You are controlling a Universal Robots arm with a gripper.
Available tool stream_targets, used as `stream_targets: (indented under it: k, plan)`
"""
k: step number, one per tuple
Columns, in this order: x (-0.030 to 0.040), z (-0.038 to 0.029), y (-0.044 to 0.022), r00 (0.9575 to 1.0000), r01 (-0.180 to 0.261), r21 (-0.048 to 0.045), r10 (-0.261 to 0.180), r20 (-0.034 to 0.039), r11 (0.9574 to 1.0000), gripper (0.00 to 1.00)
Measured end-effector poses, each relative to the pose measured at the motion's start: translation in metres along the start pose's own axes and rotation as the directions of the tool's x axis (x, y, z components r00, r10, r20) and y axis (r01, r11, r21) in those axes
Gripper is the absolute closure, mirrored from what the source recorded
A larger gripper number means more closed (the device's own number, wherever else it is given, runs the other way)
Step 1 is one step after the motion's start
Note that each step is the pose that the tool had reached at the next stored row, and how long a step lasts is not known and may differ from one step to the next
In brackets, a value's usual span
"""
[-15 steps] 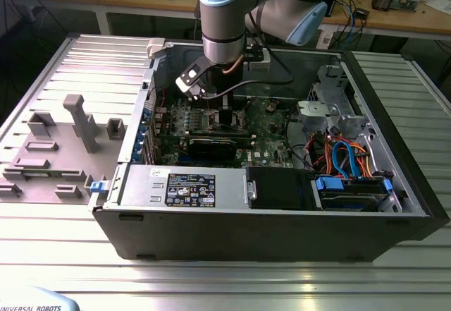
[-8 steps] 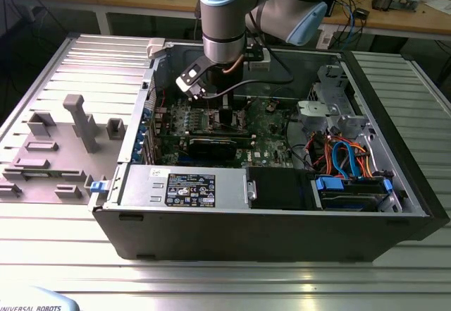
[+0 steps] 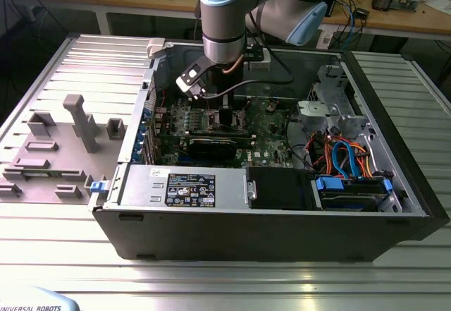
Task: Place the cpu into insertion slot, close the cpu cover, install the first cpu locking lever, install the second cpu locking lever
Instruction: 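Place the cpu into insertion slot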
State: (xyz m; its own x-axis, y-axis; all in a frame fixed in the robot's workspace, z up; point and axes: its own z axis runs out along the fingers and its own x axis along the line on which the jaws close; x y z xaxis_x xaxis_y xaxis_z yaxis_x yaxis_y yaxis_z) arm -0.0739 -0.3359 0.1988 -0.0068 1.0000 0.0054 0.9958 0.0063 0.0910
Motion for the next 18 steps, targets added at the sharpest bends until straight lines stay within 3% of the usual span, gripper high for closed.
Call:
stream_targets:
  k: [5, 10, 18]
  plan:
    - [-0.0001, 0.0000, 0.0000, 1.0000, 0.000, 0.0001, 0.000, 0.0002, 1.0000, 0.38]
    - [0.0002, 0.0015, -0.0001, 1.0000, 0.000, 0.0000, 0.000, -0.0052, 1.0000, 0.38]
    - [0.0002, 0.0009, 0.0000, 1.0000, 0.000, 0.0002, 0.000, -0.0034, 1.0000, 0.38]
